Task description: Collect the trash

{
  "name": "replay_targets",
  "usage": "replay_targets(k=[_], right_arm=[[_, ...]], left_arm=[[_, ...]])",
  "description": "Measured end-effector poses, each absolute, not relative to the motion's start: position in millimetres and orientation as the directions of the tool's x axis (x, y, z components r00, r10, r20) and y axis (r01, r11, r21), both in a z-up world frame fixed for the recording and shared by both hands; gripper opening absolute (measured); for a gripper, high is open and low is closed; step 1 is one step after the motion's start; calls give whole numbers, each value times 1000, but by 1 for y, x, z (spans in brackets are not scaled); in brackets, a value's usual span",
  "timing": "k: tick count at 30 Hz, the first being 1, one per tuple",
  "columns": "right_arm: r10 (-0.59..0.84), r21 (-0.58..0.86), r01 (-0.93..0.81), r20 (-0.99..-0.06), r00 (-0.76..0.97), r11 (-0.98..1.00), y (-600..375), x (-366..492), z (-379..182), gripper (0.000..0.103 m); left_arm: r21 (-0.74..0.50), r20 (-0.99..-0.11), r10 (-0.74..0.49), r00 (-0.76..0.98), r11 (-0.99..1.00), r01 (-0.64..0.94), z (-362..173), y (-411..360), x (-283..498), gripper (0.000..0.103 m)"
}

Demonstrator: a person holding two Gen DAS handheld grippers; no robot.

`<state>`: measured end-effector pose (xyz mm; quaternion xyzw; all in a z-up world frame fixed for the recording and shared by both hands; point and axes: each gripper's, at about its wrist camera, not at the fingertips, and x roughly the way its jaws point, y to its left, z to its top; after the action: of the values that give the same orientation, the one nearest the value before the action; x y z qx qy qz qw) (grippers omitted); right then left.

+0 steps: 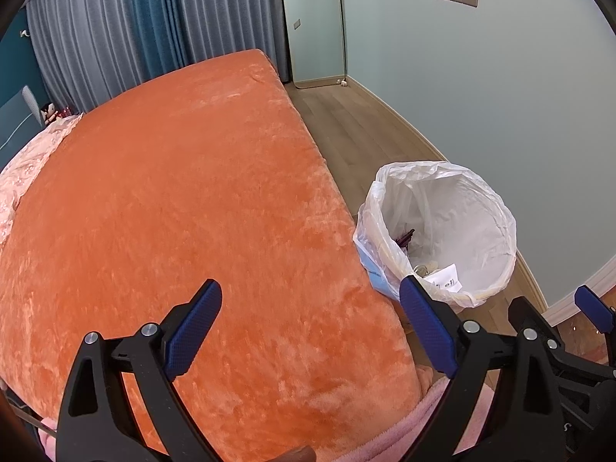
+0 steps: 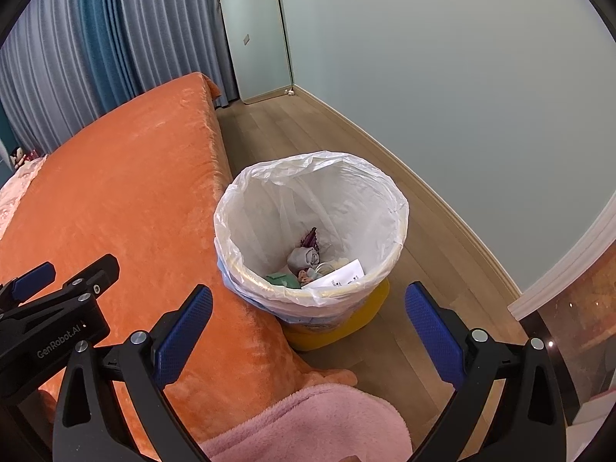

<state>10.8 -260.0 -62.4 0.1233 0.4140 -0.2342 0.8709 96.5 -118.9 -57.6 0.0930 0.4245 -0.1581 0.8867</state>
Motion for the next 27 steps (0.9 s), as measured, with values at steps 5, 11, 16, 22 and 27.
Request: replay_targets(k=[5,11,16,22,27], right_arm=[[-310,15,511,-781,543,859,-260,9,-64,96],[-313,8,512,-784,537,859,-260,9,-65,96],[-320,-3,513,-785,531,859,-260,9,-68,96],[-328,-8,521,-786,524,853,-263,5,-69,96],[-333,-13,527,-788,517,850,-264,4,-72,96]], left_arm=[[31,-782,-201,590,933,359,-59,-119,95,89],[38,-786,-191,588,934,355,-62,-120,94,89],[59,-782,-175,598,935,351,-63,-121,90,89],[46,-789,-189,584,931,363,-63,-121,90,89],[37,-794,-199,575,928,372,-64,-122,89,89]])
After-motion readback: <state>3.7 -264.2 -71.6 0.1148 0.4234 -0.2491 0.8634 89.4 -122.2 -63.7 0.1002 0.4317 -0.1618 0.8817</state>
